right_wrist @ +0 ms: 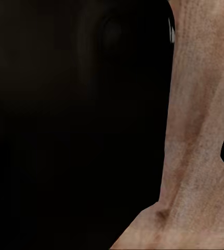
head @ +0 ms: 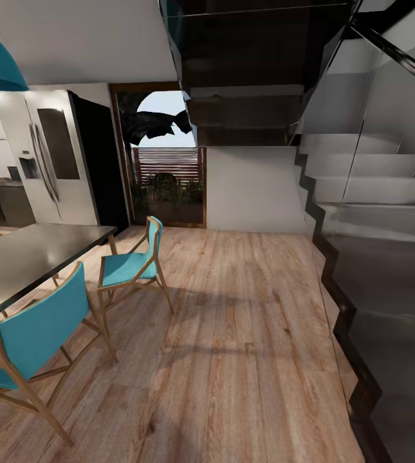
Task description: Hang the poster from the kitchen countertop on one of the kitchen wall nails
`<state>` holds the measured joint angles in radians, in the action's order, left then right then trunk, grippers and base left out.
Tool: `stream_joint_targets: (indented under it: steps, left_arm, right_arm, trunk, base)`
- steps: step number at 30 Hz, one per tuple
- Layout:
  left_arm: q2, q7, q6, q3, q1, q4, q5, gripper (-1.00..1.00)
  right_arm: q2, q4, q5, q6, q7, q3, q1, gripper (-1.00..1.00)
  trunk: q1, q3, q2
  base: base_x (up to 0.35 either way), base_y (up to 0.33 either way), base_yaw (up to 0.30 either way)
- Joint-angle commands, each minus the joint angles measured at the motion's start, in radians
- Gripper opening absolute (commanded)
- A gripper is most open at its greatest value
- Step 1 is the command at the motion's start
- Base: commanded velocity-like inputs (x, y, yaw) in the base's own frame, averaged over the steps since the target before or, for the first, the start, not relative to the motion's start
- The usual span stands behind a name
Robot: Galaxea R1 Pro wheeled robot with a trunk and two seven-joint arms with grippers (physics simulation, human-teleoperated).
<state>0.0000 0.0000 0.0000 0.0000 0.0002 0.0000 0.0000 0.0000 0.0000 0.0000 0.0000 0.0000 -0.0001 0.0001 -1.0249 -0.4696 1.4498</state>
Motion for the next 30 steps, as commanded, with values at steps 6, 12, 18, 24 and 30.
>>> stream_joint_targets:
  steps: [6, 12, 18, 24, 30]
  left_arm:
    - [-0.034, -0.003, -0.004, 0.000, 0.024, -0.034, 0.001, 1.00]
    - [-0.040, -0.003, -0.004, 0.000, 0.024, -0.037, 0.001, 1.00]
    - [-0.040, -0.003, -0.004, 0.000, 0.024, -0.037, 0.001, 1.00]
    - [-0.050, -0.002, -0.013, 0.001, 0.027, -0.046, -0.002, 1.00]
    - [-0.060, 0.000, -0.020, 0.003, 0.030, -0.079, -0.006, 1.00]
  right_arm:
    - [-0.003, -0.012, 0.009, -0.030, 0.001, 0.003, -0.035, 1.00]
    - [-0.003, -0.012, 0.009, -0.030, 0.001, 0.003, -0.040, 1.00]
    - [-0.003, -0.012, 0.009, -0.030, 0.001, 0.003, -0.040, 1.00]
    - [-0.011, -0.020, 0.002, -0.029, 0.000, 0.001, -0.050, 1.00]
    - [-0.033, -0.054, -0.005, -0.062, -0.001, -0.002, -0.075, 1.00]
  trunk:
    - [0.000, 0.000, 0.000]
    - [0.000, 0.000, 0.000]
    - [0.000, 0.000, 0.000]
    - [0.000, 0.000, 0.000]
    - [0.000, 0.000, 0.000]
  base:
    - [0.000, 0.000, 0.000]
    - [0.000, 0.000, 0.000]
    - [0.000, 0.000, 0.000]
    - [0.000, 0.000, 0.000]
    - [0.000, 0.000, 0.000]
